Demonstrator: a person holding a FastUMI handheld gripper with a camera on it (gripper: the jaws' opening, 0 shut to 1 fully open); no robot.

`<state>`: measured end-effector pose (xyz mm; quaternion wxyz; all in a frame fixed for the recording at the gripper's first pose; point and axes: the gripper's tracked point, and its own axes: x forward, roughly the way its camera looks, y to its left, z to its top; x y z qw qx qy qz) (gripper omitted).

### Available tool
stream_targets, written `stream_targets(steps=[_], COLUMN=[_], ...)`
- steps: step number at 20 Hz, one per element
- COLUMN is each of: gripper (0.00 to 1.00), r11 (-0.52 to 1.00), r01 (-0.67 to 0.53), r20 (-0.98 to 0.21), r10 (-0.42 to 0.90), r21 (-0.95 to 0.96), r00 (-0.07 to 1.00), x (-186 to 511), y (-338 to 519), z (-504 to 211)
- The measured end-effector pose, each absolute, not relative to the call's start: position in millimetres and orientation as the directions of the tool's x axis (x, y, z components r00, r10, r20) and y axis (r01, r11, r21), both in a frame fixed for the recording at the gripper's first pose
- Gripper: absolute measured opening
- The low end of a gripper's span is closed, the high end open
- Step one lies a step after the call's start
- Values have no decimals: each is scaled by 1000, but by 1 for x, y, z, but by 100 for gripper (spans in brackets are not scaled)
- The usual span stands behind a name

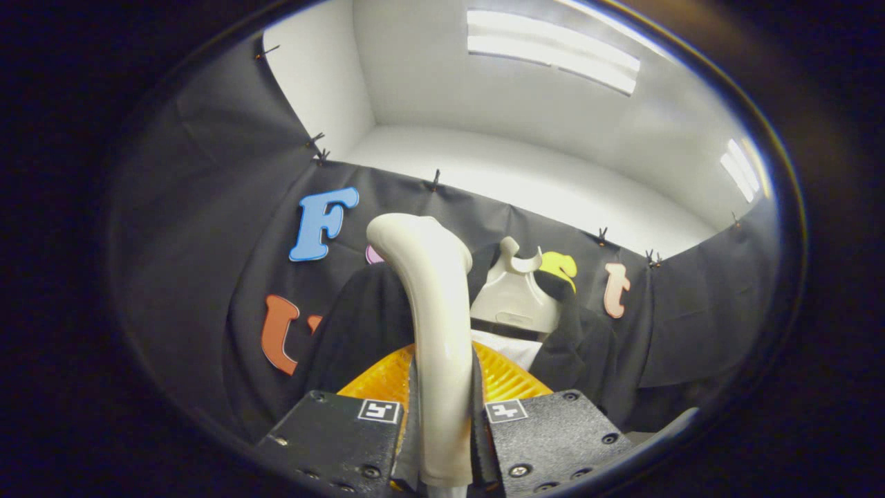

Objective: Iron the clothes twice with a garment steamer, once on the left side and once on the right side.

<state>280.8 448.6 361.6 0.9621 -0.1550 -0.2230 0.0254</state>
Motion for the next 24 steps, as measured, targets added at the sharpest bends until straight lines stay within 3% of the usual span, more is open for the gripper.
stream_targets(steps=[9, 24], gripper=[32, 32], r11=[930, 909], r01=[10, -64], r20=[362, 121], r10=[134, 125], r21=[-369, -412], r00=[922, 985], x=[268, 257], y=[439, 410], z=[290, 152])
